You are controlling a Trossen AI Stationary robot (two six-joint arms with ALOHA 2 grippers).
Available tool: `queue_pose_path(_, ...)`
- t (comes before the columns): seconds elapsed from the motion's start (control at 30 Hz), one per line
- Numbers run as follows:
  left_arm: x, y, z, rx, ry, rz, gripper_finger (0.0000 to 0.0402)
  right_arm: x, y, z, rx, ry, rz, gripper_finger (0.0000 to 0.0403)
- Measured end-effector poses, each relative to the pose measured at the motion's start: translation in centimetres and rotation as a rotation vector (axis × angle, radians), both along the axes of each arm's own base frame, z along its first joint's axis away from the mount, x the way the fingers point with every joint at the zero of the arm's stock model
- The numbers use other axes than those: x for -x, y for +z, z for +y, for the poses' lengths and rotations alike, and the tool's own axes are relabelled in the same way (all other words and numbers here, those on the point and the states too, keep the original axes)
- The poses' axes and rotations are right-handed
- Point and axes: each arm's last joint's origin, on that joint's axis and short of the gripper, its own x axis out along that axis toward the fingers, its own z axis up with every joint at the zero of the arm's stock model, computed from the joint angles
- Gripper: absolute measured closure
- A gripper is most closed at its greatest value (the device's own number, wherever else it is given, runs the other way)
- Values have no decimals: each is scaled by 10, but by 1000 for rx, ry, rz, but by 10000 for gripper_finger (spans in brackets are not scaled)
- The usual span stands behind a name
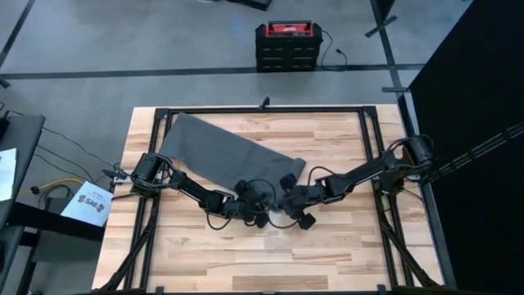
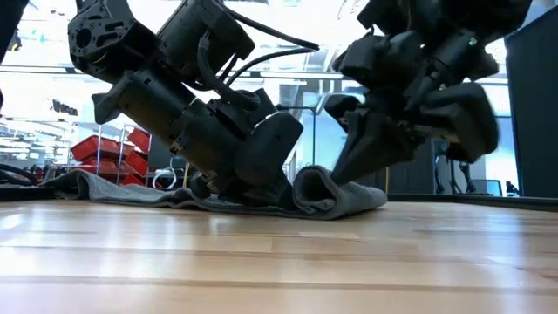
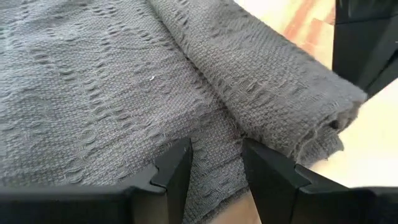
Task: Roll towel
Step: Roll the gray towel
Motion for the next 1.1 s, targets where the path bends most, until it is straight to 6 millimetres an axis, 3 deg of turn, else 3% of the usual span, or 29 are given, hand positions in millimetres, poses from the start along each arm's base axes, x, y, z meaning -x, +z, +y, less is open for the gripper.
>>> queue_pose_path(0.2,0,0,2,-19,28,-7,268,-4,-8,5,-17,22,13,403)
queue_pose_path(0.4,2,-1,2,-13,48,11,268,0,17,0,-13,7,-41,403)
queue_pose_path(0.53,2,-1,2,-14,50,10,268,7,27,-13,28,-65,-32,403)
queue_pose_path(0.73,2,-1,2,-14,49,11,268,0,3,-25,11,-121,-4,403)
queue_pose_path(1.1,2,-1,2,-14,48,13,268,-31,-24,-16,-30,-66,-6,403)
